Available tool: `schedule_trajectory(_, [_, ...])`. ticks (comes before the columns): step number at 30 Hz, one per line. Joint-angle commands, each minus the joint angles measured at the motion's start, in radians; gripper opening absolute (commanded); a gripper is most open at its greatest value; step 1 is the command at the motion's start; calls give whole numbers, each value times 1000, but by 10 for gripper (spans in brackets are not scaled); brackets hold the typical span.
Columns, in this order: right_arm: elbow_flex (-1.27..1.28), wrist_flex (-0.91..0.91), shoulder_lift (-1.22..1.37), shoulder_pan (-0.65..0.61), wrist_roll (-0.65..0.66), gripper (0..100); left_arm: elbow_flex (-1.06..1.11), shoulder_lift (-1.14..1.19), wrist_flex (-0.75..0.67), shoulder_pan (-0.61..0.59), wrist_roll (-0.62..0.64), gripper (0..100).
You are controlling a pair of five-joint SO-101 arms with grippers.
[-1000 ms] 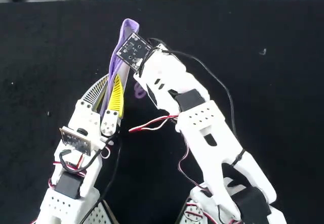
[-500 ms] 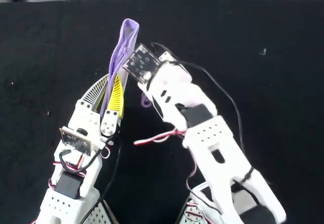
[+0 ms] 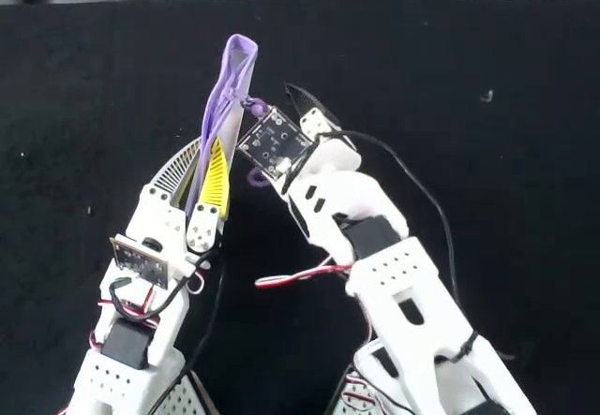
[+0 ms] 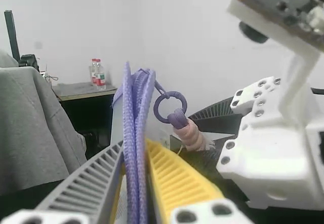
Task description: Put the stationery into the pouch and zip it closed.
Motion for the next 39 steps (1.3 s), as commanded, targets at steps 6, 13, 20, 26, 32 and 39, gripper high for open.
schedule_trajectory(6, [64,-26,-165,-41,0,169,4,-2,3,-18,11,27])
schedule_trajectory(13, [117,-26,-237,-78,2,169,4,-2,3,-18,11,27])
schedule_trajectory(20, [133,74,-259,-109,-3,169,4,-2,3,-18,11,27])
schedule_trajectory(26, [136,87,-260,-123,-5,169,4,-2,3,-12,11,27])
schedule_trajectory(32, [236,-155,-252,-120,-9,169,4,-2,3,-10,11,27])
schedule_trajectory(39, [282,-301,-251,-120,-69,169,4,-2,3,-10,11,27])
